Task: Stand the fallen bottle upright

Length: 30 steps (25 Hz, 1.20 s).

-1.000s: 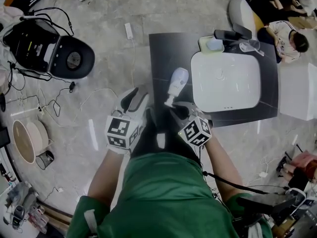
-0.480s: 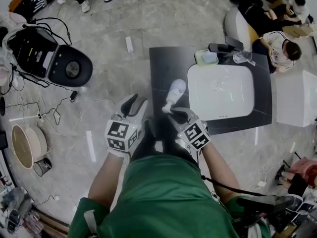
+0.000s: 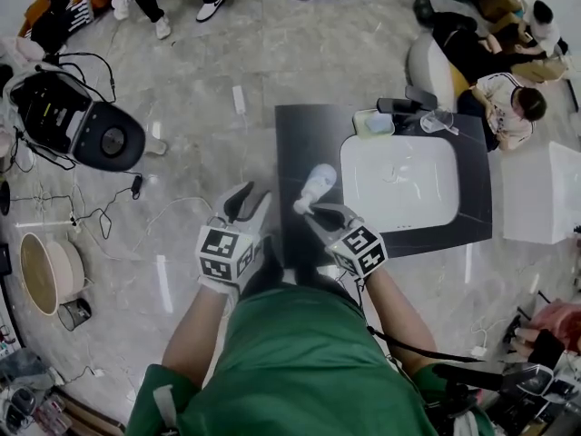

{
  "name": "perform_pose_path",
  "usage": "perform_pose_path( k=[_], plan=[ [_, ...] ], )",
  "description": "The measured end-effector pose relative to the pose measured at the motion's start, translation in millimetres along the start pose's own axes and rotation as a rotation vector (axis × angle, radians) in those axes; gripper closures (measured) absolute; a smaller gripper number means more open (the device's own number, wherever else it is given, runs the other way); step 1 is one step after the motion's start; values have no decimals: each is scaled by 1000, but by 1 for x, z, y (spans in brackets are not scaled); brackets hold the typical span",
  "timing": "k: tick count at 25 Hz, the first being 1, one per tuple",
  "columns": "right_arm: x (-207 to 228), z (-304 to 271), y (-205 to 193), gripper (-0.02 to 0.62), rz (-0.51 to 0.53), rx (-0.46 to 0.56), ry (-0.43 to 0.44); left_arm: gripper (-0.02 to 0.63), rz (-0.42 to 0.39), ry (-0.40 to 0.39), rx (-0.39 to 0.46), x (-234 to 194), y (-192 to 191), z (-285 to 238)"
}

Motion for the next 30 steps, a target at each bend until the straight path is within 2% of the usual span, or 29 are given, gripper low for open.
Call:
perform_pose_path(
  k=[4,22,30],
  plan=[
    [0,7,10,545,-95,68,18,456,-5,7,6,0,4,8],
    [29,29,40,537,-261,169,-32,457,-48,18,75,-8,41,5],
    [52,43,42,535,-417,255,-53,459,-59,19,85,-13,53,0]
  ],
)
Point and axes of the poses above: the fingertips, and each gripper's own axes: z backward along the fingers, x to its right, y out of its top, the point moved 10 cm from there along z, backward along the fingers, and after that the axes turned 3 degrees about -z, right-handed, at the moved point
